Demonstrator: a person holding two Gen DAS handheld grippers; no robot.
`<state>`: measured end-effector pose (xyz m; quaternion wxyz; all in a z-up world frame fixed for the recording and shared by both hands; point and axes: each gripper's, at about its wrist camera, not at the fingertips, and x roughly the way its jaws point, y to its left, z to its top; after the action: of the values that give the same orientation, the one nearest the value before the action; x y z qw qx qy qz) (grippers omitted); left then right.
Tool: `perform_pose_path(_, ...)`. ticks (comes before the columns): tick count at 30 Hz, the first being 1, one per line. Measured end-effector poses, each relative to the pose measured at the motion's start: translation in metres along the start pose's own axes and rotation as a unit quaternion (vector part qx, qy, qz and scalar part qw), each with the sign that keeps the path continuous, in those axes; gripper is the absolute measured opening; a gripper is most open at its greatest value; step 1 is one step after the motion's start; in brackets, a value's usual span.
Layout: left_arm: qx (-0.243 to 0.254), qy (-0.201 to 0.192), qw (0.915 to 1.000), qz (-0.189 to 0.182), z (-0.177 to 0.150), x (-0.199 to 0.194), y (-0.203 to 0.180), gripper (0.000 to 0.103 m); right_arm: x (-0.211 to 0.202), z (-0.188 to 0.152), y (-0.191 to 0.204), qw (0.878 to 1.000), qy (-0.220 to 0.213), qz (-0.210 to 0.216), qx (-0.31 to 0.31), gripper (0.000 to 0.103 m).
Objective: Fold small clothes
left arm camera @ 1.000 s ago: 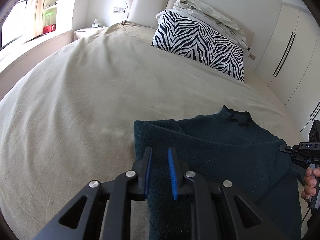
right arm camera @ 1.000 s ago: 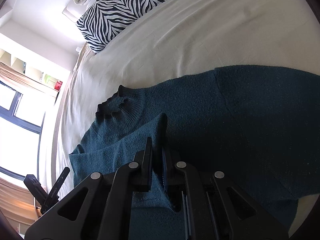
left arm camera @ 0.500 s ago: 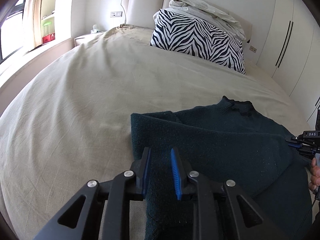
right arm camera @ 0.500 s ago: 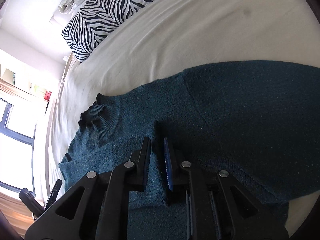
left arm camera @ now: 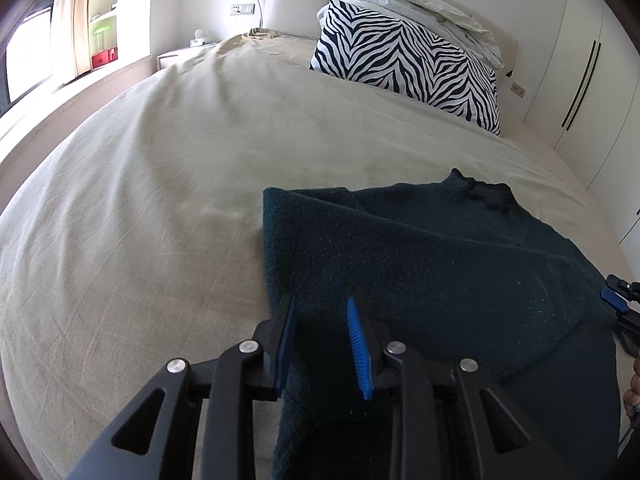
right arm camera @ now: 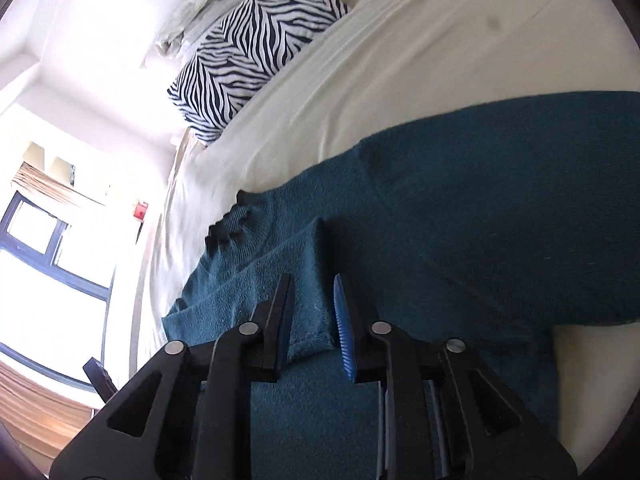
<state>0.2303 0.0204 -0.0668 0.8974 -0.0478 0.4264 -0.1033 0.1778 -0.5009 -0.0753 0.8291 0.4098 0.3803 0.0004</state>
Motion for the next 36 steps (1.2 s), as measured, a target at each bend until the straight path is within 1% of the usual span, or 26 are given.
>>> perform_pose_path(1, 0.000, -0.006, 1.0000, -0.007, -0.002, -0.007, -0.005, 0.042, -0.022, 0.002, -0.015, 1.000, -0.022, 0.001, 0.018, 0.051)
perform_pose_path(2, 0.000, -0.012, 0.9998, -0.014, -0.004, -0.014, -0.010, 0.046, -0.045, 0.003, -0.033, 0.998, -0.046, -0.006, 0.044, 0.068)
perform_pose_path(3, 0.000, -0.016, 0.9996, -0.024, -0.008, -0.021, -0.017, 0.052, -0.069, 0.004, -0.053, 0.995, -0.072, -0.013, 0.069, 0.069)
perform_pose_path(6, -0.007, -0.013, 0.9976, -0.068, -0.016, -0.034, -0.036, 0.054, -0.136, -0.002, -0.118, 0.981, -0.125, -0.022, 0.145, 0.069)
perform_pose_path(8, -0.019, -0.002, 0.9953, -0.095, -0.022, -0.035, -0.048, 0.055, -0.175, -0.012, -0.164, 0.964, -0.160, -0.041, 0.209, 0.069)
perform_pose_path(10, -0.037, 0.016, 0.9920, -0.120, -0.028, -0.032, -0.059, 0.056, -0.204, -0.020, -0.203, 0.947, -0.183, -0.058, 0.258, 0.069)
perform_pose_path(11, -0.044, 0.027, 0.9902, -0.130, -0.031, -0.029, -0.065, 0.056, -0.216, -0.023, -0.221, 0.938, -0.195, -0.061, 0.281, 0.066)
perform_pose_path(12, -0.048, 0.036, 0.9886, -0.138, -0.034, -0.026, -0.072, 0.056, -0.224, -0.026, -0.237, 0.930, -0.204, -0.048, 0.301, 0.061)
perform_pose_path(14, -0.050, 0.050, 0.9863, -0.149, -0.039, -0.020, -0.084, 0.056, -0.232, -0.026, -0.259, 0.919, -0.215, -0.018, 0.331, 0.059)
perform_pose_path(16, -0.057, 0.061, 0.9834, -0.161, -0.041, -0.015, -0.094, 0.057, -0.232, -0.018, -0.269, 0.916, -0.227, -0.014, 0.331, 0.058)
perform_pose_path(17, -0.061, 0.067, 0.9820, -0.166, -0.042, -0.013, -0.098, 0.057, -0.232, -0.013, -0.274, 0.914, -0.236, -0.015, 0.331, 0.055)
perform_pose_path(18, -0.063, 0.070, 0.9808, -0.170, -0.042, -0.012, -0.101, 0.057, -0.231, -0.009, -0.279, 0.910, -0.241, -0.017, 0.336, 0.049)
perform_pose_path(19, -0.065, 0.072, 0.9799, -0.175, -0.042, -0.012, -0.104, 0.058, -0.229, -0.005, -0.285, 0.907, -0.242, -0.018, 0.344, 0.045)
perform_pose_path(20, -0.065, 0.072, 0.9791, -0.178, -0.042, -0.012, -0.105, 0.059, -0.229, 0.001, -0.292, 0.904, -0.245, -0.019, 0.351, 0.035)
perform_pose_path(21, -0.067, 0.073, 0.9784, -0.182, -0.043, -0.012, -0.106, 0.061, -0.229, 0.007, -0.298, 0.902, -0.245, -0.028, 0.353, 0.027)
perform_pose_path(22, -0.069, 0.073, 0.9777, -0.185, -0.044, -0.013, -0.105, 0.061, -0.229, 0.012, -0.298, 0.904, -0.242, -0.040, 0.351, 0.024)
perform_pose_path(24, -0.075, 0.074, 0.9760, -0.191, -0.043, -0.013, -0.102, 0.061, -0.229, 0.025, -0.288, 0.914, -0.233, -0.063, 0.326, 0.014)
perform_pose_path(26, -0.083, 0.074, 0.9747, -0.194, -0.042, -0.012, -0.097, 0.062, -0.218, 0.042, -0.253, 0.937, -0.212, -0.098, 0.259, 0.011)
perform_pose_path(28, -0.095, 0.077, 0.9718, -0.202, -0.042, -0.011, -0.091, 0.062, -0.199, 0.056, -0.195, 0.961, -0.188, -0.133, 0.153, 0.011)
perform_pose_path(29, -0.102, 0.077, 0.9701, -0.207, -0.042, -0.011, -0.089, 0.062, -0.186, 0.058, -0.159, 0.970, -0.173, -0.141, 0.097, 0.010)
perform_pose_path(30, -0.108, 0.077, 0.9682, -0.212, -0.041, -0.012, -0.086, 0.062, -0.168, 0.059, -0.124, 0.976, -0.155, -0.149, 0.038, 0.010)
perform_pose_path(31, -0.114, 0.077, 0.9661, -0.218, -0.041, -0.012, -0.084, 0.062, -0.150, 0.056, -0.087, 0.978, -0.137, -0.156, -0.023, 0.010)
perform_pose_path(32, -0.120, 0.077, 0.9637, -0.225, -0.040, -0.012, -0.082, 0.062, -0.127, 0.049, -0.051, 0.976, -0.117, -0.163, -0.089, 0.010)
perform_pose_path(33, -0.127, 0.078, 0.9606, -0.234, -0.040, -0.013, -0.080, 0.062, -0.102, 0.038, -0.016, 0.969, -0.090, -0.167, -0.155, 0.010)
perform_pose_path(34, -0.135, 0.079, 0.9573, -0.243, -0.040, -0.013, -0.080, 0.062, -0.077, 0.021, 0.019, 0.959, -0.063, -0.172, -0.217, 0.010)
perform_pose_path(36, -0.153, 0.086, 0.9481, -0.265, -0.041, -0.011, -0.077, 0.062, -0.030, -0.020, 0.071, 0.924, -0.024, -0.192, -0.330, 0.010)
